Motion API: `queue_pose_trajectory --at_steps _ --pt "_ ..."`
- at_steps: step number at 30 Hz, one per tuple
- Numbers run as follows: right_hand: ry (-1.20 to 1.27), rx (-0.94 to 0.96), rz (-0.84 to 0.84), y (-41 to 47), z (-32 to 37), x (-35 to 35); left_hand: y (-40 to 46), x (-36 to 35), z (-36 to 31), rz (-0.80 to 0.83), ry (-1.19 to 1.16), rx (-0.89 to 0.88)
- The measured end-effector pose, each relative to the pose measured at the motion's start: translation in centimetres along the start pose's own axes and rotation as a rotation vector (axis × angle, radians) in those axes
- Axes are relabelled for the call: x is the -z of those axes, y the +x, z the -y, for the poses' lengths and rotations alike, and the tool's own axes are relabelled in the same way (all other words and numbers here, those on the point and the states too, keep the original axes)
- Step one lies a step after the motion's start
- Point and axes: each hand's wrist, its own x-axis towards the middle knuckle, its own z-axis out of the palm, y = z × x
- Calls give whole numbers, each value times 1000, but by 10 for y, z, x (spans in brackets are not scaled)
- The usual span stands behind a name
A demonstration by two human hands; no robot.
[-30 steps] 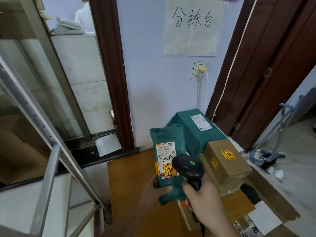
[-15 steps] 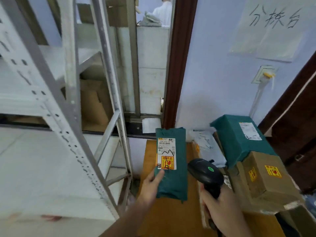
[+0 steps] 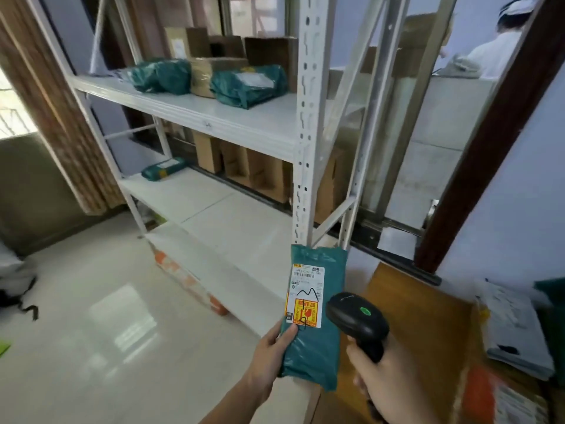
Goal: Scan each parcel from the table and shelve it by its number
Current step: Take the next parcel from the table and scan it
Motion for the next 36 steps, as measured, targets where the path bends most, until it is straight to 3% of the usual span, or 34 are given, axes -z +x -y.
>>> queue_pose_trajectory --at_steps 20,36 --pt "-48 278 349 -10 144 -239 -88 257 -66 -600 -283 -186" --pt "-74 332 512 127 234 -358 10 375 -127 -796 -409 -204"
